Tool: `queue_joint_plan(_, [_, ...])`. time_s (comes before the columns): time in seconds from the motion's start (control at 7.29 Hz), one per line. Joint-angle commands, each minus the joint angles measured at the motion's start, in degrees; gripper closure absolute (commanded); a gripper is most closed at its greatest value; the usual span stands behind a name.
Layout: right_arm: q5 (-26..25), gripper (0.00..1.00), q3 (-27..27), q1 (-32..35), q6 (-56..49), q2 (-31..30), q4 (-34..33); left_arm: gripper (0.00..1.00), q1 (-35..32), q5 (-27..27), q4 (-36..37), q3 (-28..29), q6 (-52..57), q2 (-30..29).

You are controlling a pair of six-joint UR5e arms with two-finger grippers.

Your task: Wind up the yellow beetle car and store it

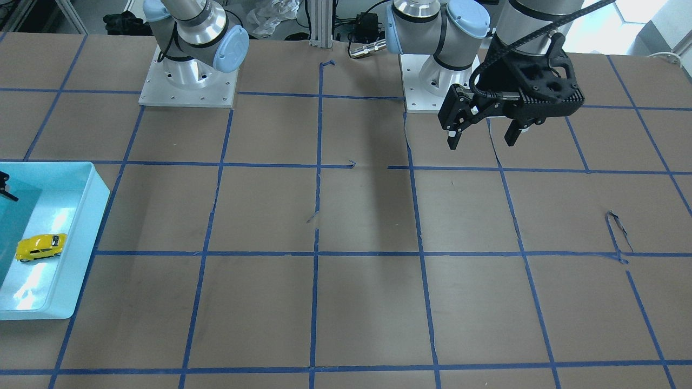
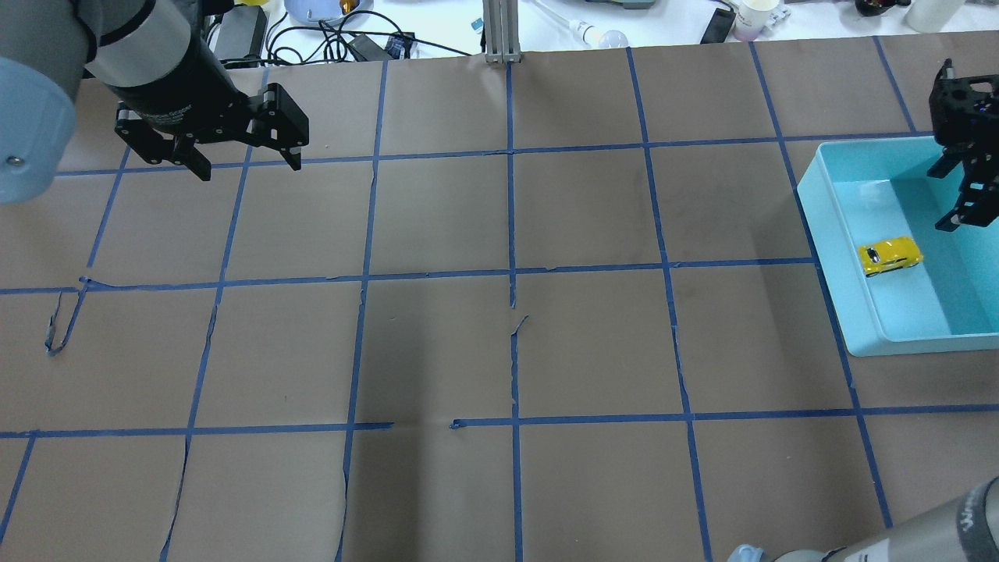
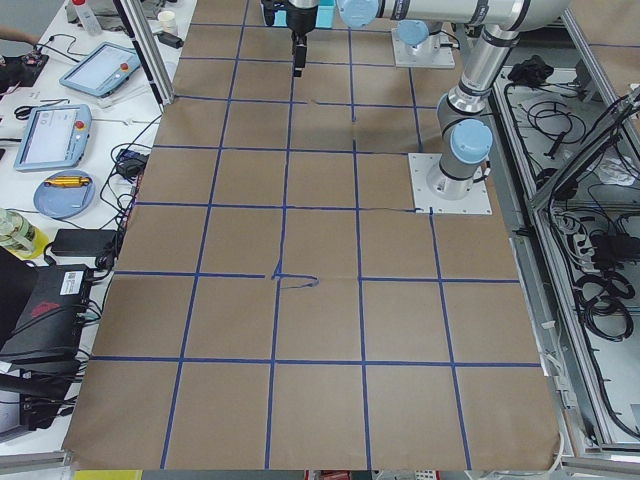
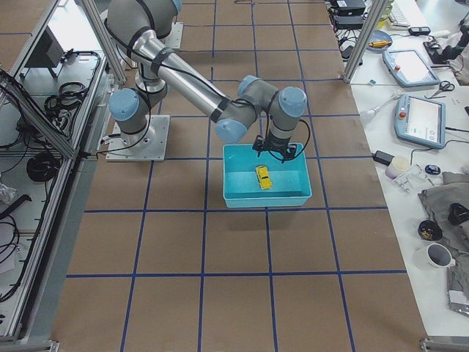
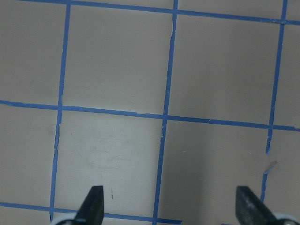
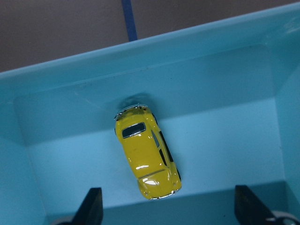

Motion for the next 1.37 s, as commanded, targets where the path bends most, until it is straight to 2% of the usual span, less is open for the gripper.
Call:
queue_joint_plan(0.0, [0.1, 0.00, -0.2, 0.1, 26.1, -6.5, 8.0, 0.00, 0.0, -0.1, 0.0, -0.1, -0.1, 0.0])
queue_joint_plan(0.14, [0.1, 0.00, -0.4, 1.6, 39.3, -9.2, 9.2, 0.00, -0.6, -0.2, 0.0, 0.4, -0.2, 0.0])
queue_joint_plan(0.41, [-0.9, 0.00, -0.4, 9.4, 67.5, -13.0, 8.4, 0.00, -0.6, -0.1, 0.0, 0.4, -0.2, 0.0])
queue_joint_plan(0.82, [0.0, 0.00, 0.1, 21.8, 92.1, -14.9, 9.2, 0.00, -0.6, -0.2, -0.1, 0.4, -0.4, 0.0])
queue_joint_plan(0.96, [-0.1, 0.00, 0.0, 25.8, 95.5, -15.9, 10.4, 0.00, -0.6, -0.2, -0.1, 0.2, -0.5, 0.0])
queue_joint_plan(1.24, [0.0, 0.00, 0.4, 28.2, 100.5, -17.6, 12.7, 0.00, -0.6, -0.1, -0.1, 0.5, -0.2, 0.1])
